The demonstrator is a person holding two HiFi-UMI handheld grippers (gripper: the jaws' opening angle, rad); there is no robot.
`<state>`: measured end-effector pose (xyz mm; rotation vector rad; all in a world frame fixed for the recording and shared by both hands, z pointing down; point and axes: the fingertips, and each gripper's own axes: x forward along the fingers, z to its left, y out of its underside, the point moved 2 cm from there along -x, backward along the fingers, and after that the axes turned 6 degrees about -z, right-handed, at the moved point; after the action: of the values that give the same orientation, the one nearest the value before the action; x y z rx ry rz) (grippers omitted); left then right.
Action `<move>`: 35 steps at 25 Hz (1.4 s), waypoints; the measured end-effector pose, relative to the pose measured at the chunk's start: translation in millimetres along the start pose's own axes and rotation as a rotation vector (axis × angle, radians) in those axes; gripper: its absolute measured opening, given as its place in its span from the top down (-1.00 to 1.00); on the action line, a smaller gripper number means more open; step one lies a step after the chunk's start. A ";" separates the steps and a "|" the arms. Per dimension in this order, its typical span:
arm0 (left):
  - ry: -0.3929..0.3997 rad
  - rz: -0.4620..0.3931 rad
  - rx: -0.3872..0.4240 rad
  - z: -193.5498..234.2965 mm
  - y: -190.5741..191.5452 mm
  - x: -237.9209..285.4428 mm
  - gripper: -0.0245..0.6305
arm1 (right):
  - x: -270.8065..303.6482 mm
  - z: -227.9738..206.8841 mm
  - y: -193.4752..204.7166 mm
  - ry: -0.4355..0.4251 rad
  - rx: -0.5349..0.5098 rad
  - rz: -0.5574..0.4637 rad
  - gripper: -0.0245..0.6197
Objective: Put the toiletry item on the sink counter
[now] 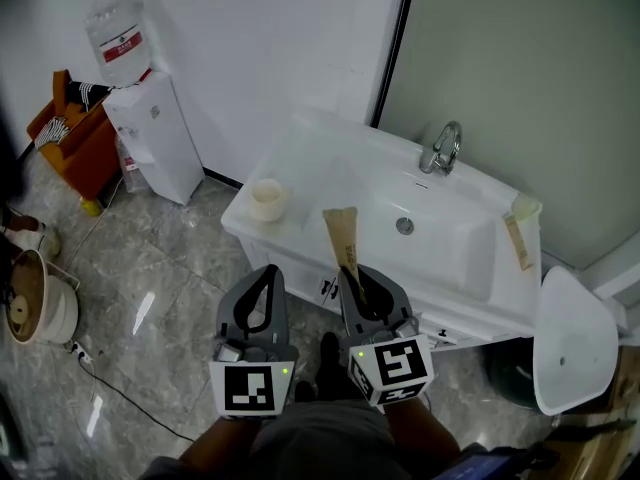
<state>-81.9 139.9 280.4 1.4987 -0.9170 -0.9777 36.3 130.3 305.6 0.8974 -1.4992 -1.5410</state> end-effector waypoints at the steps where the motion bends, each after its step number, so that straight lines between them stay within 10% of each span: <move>1: 0.001 0.007 0.003 -0.1 1.3 4.7 0.89 | 4.3 -3.5 1.4 0.000 0.007 0.002 0.80; 15: -0.032 0.125 -0.006 10.4 50.9 105.9 0.89 | 92.5 -66.1 41.0 -0.066 0.073 0.073 0.80; 35: -0.113 0.028 0.055 47.3 14.9 224.4 0.89 | 204.6 -144.4 -15.4 -0.106 0.009 -0.032 0.80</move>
<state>-44.4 -86.5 267.6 1.4846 -1.0504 -1.0327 75.3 -117.0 290.5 0.8600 -1.5744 -1.6285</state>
